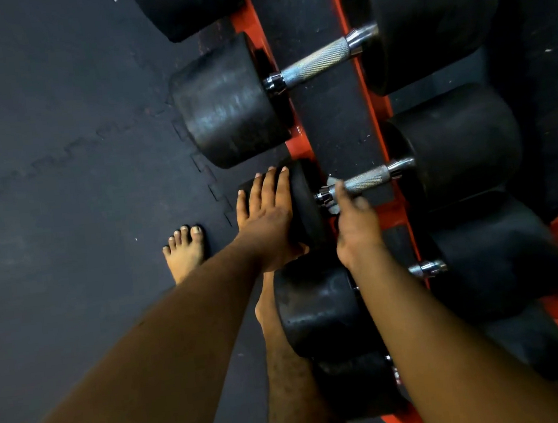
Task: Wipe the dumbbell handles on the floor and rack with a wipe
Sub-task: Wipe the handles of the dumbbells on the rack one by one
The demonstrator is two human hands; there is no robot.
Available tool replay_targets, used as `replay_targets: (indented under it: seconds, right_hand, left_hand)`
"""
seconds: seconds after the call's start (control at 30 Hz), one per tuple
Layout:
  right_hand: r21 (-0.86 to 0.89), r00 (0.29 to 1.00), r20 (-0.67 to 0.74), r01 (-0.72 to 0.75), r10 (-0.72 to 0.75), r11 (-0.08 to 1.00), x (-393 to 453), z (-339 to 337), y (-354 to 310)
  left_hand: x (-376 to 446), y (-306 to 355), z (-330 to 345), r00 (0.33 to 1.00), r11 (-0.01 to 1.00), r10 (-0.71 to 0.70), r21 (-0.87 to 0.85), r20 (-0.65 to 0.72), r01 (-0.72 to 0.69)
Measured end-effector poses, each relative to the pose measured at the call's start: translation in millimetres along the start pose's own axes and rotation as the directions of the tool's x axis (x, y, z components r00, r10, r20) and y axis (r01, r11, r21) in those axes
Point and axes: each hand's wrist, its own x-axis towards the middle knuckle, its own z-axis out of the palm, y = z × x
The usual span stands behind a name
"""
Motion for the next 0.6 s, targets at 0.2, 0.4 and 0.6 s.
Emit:
replay_targets:
  seconds: [0.2, 0.4, 0.6]
  right_hand:
    - [-0.431, 0.979, 0.06, 0.201, -0.194, 0.879, -19.2, -15.2, 8.1]
    - [-0.621, 0.634, 0.403, 0.719, -0.66, 0.312, -30.4, -16.3, -34.4]
    - [-0.638, 0.538, 0.769, 0.675, -0.344, -0.372, 4.5, -16.2, -26.9]
  left_hand:
    - [-0.5, -0.5, 1.0, 1.0, 1.0, 0.0, 0.004, -0.011, 0.001]
    - [-0.6, -0.4, 0.1, 1.0, 1.0, 0.014, -0.007, -0.013, -0.014]
    - [-1.7, 0.2, 0.2, 1.0, 1.0, 0.013, -0.012, -0.015, -0.014]
